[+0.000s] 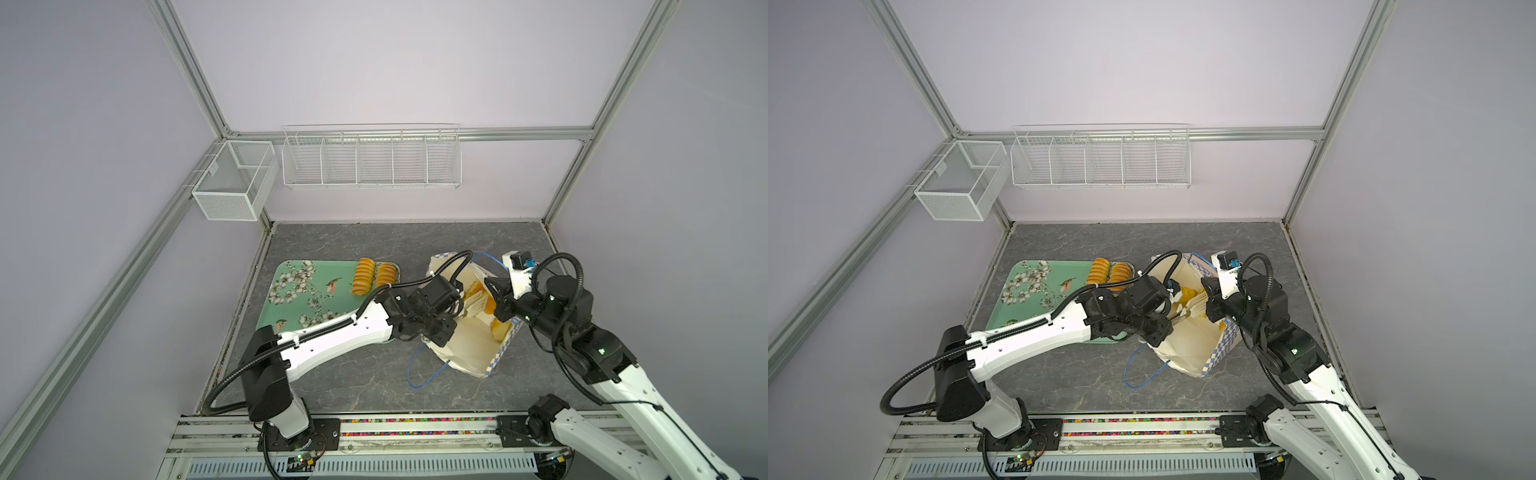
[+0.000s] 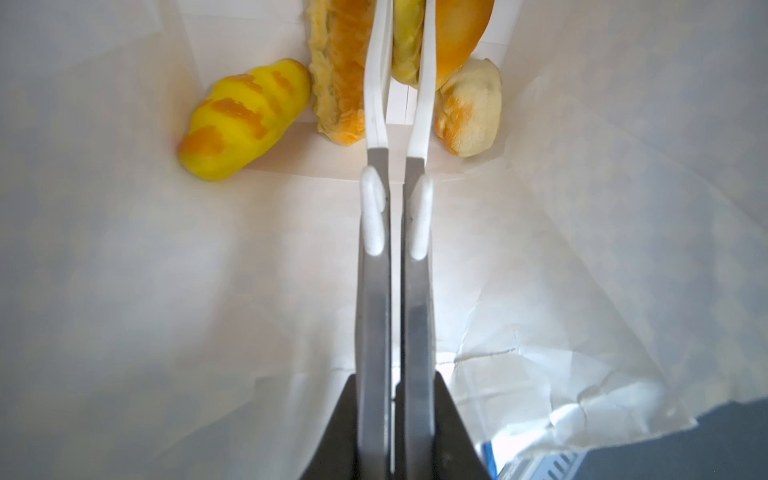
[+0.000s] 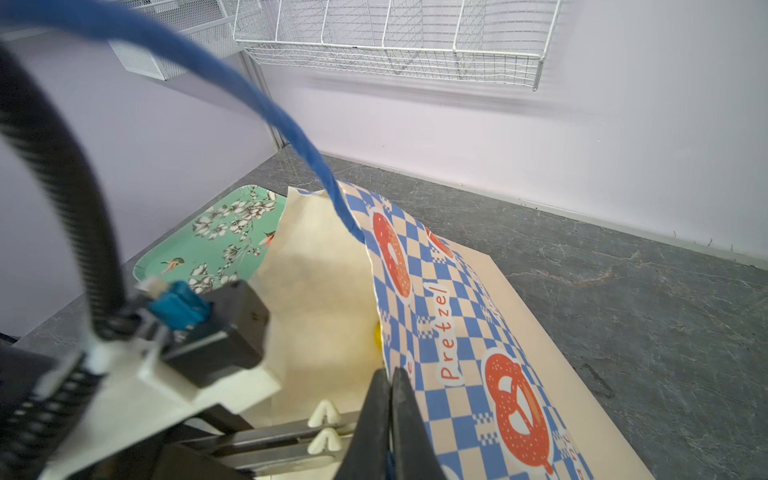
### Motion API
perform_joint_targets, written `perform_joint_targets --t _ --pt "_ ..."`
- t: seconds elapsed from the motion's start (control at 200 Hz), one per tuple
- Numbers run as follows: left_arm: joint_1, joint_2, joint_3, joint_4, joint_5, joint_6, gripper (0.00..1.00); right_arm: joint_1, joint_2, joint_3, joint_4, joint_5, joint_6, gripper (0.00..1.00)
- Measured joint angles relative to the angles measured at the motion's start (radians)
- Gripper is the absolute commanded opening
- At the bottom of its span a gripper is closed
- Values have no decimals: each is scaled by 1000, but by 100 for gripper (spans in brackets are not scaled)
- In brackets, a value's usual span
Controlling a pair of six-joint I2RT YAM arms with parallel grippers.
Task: Take the fake bread out of the paper bag
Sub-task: 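Clamp a yellow bread with the tongs and lift it toward the tray, then lower the clamped bread onto the green tray and open the tongs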
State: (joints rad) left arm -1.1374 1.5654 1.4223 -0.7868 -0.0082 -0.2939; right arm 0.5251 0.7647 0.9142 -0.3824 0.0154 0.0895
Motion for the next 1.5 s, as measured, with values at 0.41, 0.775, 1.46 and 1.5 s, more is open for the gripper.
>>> perform_joint_targets --t 0.41,0.775,1.46,1.5 --pt "0 -198 -114 -102 -132 7 0 0 13 2 0 47 2 7" --pt "0 -417 -112 -217 -218 41 0 0 52 29 -1 124 35 7" --pt "396 -596 -106 -551 -435 -109 0 0 37 30 -8 189 45 7" --pt "407 -586 -132 -571 -432 -122 0 0 33 30 -10 190 44 7"
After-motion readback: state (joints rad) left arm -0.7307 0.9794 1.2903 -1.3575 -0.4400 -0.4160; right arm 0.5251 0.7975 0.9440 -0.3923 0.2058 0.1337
